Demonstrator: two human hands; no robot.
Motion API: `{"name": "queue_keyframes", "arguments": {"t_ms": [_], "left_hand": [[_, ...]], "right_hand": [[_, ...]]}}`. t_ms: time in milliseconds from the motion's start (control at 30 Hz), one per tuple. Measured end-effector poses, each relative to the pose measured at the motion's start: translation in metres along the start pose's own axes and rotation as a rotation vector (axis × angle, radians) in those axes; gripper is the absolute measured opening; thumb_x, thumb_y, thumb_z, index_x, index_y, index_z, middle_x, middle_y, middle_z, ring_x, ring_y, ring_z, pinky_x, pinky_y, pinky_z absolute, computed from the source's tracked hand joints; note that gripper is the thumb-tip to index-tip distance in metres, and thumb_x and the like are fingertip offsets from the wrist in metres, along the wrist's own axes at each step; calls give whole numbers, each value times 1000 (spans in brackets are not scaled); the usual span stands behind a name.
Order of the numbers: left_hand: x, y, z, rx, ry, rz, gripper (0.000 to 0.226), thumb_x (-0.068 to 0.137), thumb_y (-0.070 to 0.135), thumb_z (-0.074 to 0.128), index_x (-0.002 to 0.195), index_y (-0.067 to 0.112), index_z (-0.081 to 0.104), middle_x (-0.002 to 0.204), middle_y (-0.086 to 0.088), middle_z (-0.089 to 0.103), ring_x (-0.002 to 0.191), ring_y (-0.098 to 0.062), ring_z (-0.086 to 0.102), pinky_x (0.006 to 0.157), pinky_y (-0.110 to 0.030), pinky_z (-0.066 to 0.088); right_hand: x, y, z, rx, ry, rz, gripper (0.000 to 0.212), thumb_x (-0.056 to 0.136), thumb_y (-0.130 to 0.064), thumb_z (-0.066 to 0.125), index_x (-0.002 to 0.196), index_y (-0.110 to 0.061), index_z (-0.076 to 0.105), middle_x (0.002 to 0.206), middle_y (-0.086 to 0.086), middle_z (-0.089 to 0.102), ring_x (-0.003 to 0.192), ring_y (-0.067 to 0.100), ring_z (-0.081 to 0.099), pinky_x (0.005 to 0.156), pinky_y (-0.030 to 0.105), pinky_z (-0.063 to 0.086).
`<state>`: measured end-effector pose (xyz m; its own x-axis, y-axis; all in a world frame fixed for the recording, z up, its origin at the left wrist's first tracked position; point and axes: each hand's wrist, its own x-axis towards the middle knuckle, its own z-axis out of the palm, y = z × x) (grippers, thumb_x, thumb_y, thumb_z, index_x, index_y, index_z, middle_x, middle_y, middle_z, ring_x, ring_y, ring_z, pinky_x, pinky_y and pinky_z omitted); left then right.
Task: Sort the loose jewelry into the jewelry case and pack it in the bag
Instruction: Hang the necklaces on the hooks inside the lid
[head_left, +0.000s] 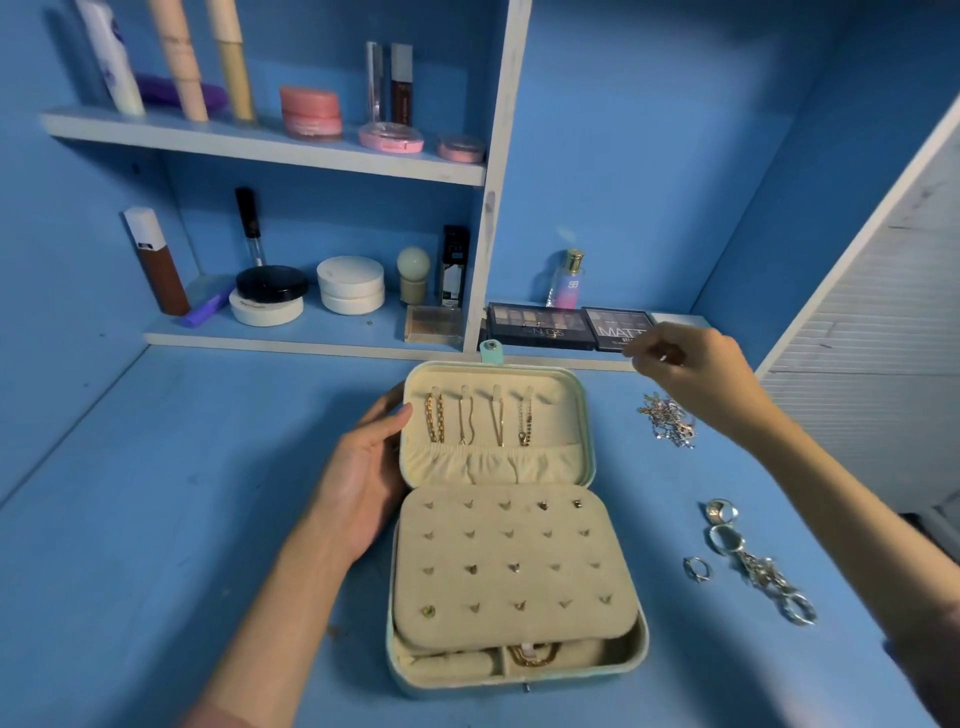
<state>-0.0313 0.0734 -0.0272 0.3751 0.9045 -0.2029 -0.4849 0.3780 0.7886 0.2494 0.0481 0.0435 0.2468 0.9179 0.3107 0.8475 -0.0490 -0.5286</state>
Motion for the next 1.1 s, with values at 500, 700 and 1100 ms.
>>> {"name": "queue_keyframes", "arguments": {"t_ms": [500, 700, 1100], "left_hand": [[1, 0, 0, -5, 5, -6, 51, 78, 18, 54, 129, 16, 56, 112, -9, 70, 97, -22, 66, 76, -37, 50], [0, 1, 1, 5, -5, -2, 50, 79, 19, 53, 128, 17, 57, 113, -7, 70, 96, -20, 67, 72, -32, 52], [-1, 1, 3, 6, 9, -1, 53, 77, 18, 53, 130, 16, 55, 120, -11, 67, 101, -22, 65, 74, -34, 52]], "right_hand": [[9, 55, 8, -578, -353, 164, 21, 81, -7, 57, 97, -6, 71, 97, 17, 68, 89, 33, 62, 70, 37, 52], [9, 55, 9, -489, -308, 180, 17, 81, -6, 58, 90, -7, 72, 92, 11, 69, 85, 27, 62, 55, 25, 41], [6, 46, -21, 63, -67, 220, 12, 80, 1, 62, 70, -5, 67, 67, 12, 65, 55, 19, 56, 54, 23, 46]]}}
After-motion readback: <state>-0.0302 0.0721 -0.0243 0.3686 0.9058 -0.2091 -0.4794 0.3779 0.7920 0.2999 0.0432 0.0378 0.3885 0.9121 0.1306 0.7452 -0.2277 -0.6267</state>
